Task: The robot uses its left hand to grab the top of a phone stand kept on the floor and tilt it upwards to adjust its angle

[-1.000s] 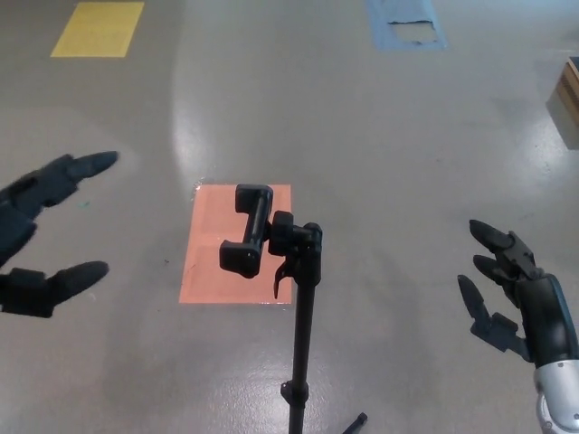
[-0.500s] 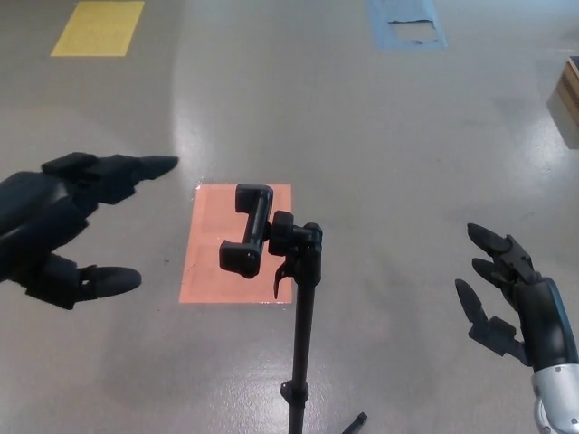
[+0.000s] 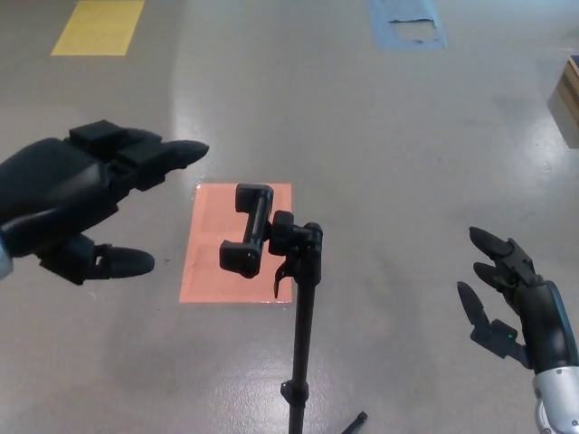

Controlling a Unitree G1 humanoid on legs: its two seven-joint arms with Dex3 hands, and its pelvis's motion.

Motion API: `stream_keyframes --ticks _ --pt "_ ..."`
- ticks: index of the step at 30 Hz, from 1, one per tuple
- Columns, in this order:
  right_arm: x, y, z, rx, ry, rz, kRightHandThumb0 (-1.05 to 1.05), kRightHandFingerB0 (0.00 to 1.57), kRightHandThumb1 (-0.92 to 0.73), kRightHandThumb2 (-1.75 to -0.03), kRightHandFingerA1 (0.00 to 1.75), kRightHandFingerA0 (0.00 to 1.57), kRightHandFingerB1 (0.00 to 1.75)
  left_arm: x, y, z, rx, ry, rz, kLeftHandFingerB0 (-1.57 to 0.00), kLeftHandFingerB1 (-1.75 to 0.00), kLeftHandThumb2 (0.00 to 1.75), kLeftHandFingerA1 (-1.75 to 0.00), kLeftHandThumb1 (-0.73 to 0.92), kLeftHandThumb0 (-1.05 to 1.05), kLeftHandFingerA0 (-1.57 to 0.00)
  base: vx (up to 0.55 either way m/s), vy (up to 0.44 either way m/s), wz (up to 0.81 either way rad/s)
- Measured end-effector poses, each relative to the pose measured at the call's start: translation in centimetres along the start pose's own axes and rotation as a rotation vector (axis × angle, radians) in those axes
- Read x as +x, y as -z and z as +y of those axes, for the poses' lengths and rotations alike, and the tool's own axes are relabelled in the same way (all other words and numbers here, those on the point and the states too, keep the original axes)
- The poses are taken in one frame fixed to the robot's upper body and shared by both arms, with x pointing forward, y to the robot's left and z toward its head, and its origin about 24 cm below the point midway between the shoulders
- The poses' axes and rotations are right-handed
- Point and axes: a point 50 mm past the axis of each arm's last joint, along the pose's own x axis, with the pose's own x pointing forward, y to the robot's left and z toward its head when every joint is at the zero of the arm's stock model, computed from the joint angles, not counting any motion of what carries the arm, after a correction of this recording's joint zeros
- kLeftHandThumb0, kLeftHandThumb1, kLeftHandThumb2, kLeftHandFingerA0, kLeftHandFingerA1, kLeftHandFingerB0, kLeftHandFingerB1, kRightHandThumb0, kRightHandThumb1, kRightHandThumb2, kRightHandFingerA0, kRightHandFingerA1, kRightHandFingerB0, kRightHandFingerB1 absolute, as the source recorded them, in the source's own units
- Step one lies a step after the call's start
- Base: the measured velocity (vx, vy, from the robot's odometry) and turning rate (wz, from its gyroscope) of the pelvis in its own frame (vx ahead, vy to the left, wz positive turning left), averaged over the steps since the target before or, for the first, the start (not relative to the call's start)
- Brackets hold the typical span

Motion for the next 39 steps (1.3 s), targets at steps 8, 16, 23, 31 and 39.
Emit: stream_keyframes --ticks 8,16,23,31,39 --pt "0.0 0.0 0.0 0.000 0.000 0.003 -0.71 0.24 -0.84 -0.65 0.38 0.33 0.32 1.0 0.0 0.3 0.100 -0.026 -0.020 0.00 -0.17 0.98 -0.32 0.62 -0.86 -0.13 0.00 0.000 0.00" --pt "0.1 0.1 0.0 -0.001 0.001 0.005 -0.71 0.24 -0.84 -0.65 0.38 0.33 0.32 1.5 0.2 0.4 0.188 -0.038 -0.032 0.00 -0.17 0.95 -0.32 0.60 -0.87 -0.13 0.00 0.000 0.00" --pt "0.1 0.0 -0.1 -0.002 0.001 0.006 -0.69 0.25 -0.83 -0.65 0.38 0.33 0.32 1.8 -0.2 0.0 0.246 -0.035 -0.078 0.00 -0.10 0.98 -0.31 0.64 -0.97 -0.15 0.00 0.000 0.00" --pt "0.2 0.0 -0.1 -0.003 0.001 0.006 -0.71 0.24 -0.83 -0.65 0.39 0.33 0.32 2.1 -0.8 -0.5 0.325 -0.037 -0.132 -0.02 -0.16 0.97 -0.33 0.62 -0.96 -0.14 0.00 0.000 0.00" --pt "0.2 0.0 -0.1 -0.004 -0.001 0.008 -0.71 0.24 -0.85 -0.66 0.38 0.33 0.32 2.3 -1.4 -0.9 0.358 -0.035 -0.173 0.00 -0.12 0.93 -0.33 0.60 -0.92 -0.14 0.00 0.000 0.00"
